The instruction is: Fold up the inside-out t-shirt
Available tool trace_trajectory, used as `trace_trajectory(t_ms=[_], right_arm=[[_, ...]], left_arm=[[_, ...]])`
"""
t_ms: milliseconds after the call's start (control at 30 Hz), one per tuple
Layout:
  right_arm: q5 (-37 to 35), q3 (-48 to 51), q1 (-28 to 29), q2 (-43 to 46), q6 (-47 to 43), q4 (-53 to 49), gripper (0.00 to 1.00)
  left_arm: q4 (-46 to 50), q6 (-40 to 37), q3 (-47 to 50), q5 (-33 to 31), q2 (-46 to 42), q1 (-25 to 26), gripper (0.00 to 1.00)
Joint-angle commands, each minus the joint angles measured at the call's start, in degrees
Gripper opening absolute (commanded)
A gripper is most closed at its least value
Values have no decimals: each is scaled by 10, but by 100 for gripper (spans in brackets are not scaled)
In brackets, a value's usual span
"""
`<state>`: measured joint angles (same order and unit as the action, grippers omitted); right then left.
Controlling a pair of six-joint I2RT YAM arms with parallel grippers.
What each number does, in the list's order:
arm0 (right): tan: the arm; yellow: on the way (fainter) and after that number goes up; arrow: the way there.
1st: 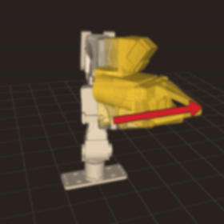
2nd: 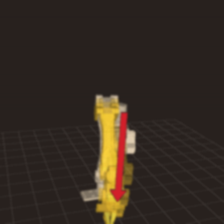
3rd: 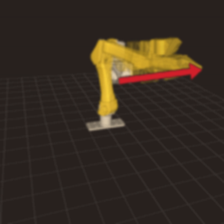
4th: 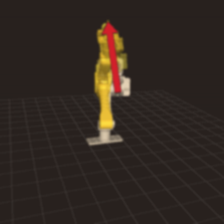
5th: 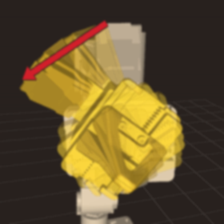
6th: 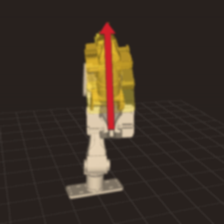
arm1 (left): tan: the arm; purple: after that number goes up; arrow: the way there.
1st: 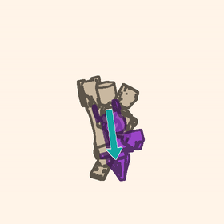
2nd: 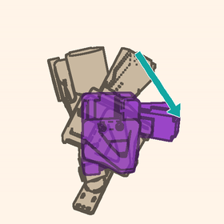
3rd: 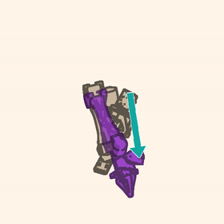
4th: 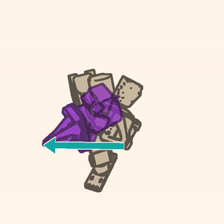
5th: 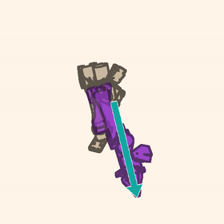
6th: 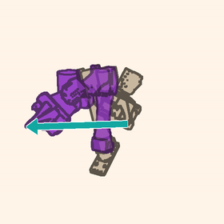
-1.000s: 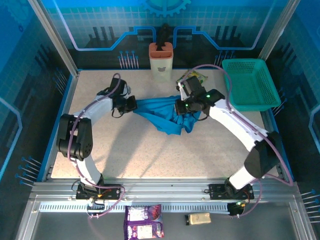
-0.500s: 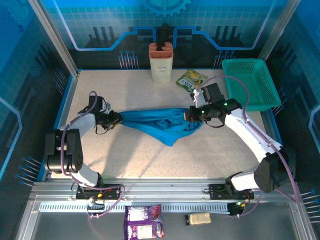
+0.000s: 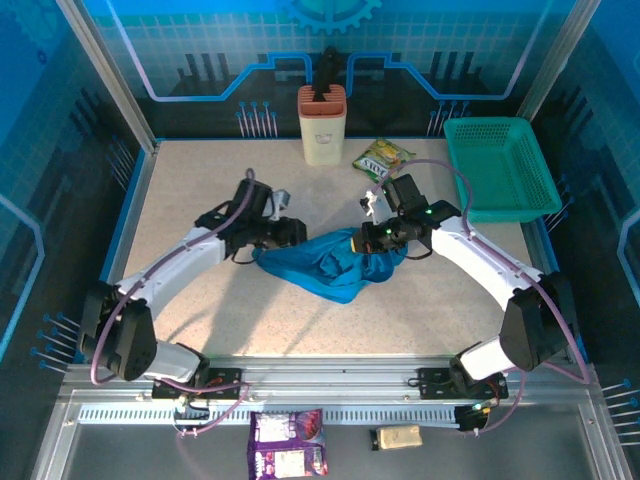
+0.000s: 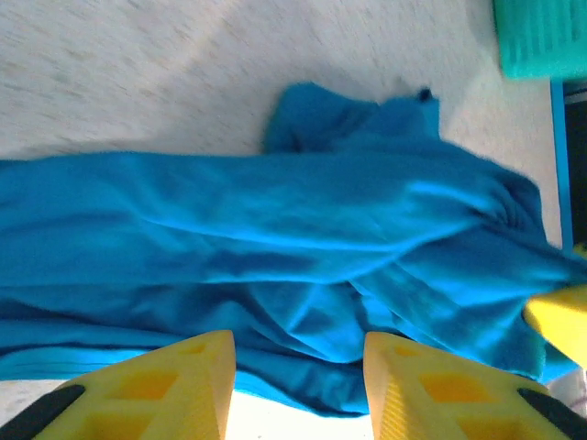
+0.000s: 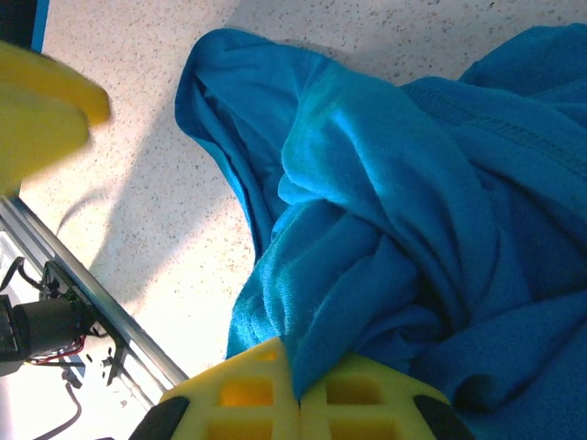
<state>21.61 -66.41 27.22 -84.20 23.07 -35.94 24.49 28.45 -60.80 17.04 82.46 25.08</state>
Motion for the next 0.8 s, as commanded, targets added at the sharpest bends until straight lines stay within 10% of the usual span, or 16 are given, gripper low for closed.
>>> trace_trajectory(t_ms=[0,267,467,767], right_arm=[[-1,-11,3,2,7,-3,0],[5,-16,7,13,19,0,0],[-17,-39,10,32,5,-40,0],[-125,-104,-69,99,-52,-155,0]], left_arm=[[5,11,-17,4,56,48,44],[-40,46,-48,-3,171,86,48],[-38,37,-71,-33,188,75,7],[-39,35,-59,36,66,-109,0]])
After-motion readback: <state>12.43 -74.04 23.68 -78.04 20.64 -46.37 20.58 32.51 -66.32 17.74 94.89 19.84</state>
